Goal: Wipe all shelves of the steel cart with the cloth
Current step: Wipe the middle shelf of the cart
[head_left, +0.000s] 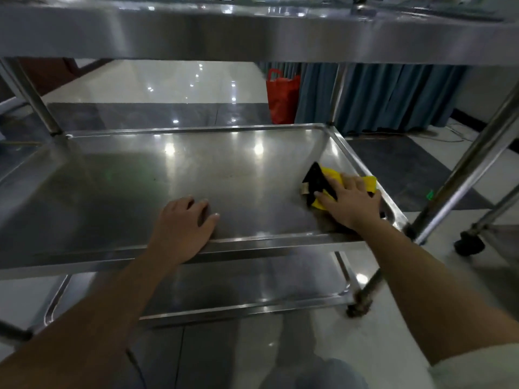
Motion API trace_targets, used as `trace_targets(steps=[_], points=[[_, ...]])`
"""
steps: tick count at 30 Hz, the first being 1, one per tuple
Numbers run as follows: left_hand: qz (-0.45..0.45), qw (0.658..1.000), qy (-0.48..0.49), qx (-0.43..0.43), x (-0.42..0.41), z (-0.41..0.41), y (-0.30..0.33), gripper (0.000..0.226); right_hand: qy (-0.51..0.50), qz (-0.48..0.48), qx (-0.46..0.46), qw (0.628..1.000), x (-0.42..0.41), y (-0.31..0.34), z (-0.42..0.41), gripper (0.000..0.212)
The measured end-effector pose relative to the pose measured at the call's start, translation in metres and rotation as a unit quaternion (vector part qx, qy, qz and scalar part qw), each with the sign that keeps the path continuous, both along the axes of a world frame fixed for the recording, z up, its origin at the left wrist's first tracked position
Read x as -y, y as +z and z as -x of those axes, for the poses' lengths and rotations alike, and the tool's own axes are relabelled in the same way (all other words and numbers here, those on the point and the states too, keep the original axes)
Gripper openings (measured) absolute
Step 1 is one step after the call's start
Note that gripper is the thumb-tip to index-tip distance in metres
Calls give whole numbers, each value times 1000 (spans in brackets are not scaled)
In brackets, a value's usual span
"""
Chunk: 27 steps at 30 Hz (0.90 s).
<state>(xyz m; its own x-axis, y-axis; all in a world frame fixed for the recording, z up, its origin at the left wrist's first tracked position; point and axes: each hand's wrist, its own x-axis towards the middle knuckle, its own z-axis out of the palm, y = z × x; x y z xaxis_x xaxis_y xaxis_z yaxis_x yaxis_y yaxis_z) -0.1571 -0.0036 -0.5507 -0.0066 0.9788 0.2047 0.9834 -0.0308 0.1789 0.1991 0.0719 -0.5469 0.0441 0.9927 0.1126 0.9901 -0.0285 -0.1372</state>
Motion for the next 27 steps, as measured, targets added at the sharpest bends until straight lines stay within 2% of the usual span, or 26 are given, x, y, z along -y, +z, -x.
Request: trace_targets(steps=[3,7,13,18,22,24,27], points=[[-3,1000,1,-9,0,-8,-1,59,-37,7,14,999,3,2,-35,72],[-13,1000,6,-21,-3,-16,-1,59,-68,26,-15,997,-2,8,-10,78],[-20,1000,10,-11,-13,-17,-3,51,58,15,-12,998,8,-1,74,89],[-30,999,5,33,-5,-13,7,46,86,68,12,994,27,4,121,75],[54,996,-7,76,12,-5,24,56,69,74,10,995,53,27,139,72],[112,992,-26,53,31,4,34,56,82,92,27,992,69,41,150,70],[225,974,-23,19,79,24,63,60,134,176,35,975,96,70,163,63]])
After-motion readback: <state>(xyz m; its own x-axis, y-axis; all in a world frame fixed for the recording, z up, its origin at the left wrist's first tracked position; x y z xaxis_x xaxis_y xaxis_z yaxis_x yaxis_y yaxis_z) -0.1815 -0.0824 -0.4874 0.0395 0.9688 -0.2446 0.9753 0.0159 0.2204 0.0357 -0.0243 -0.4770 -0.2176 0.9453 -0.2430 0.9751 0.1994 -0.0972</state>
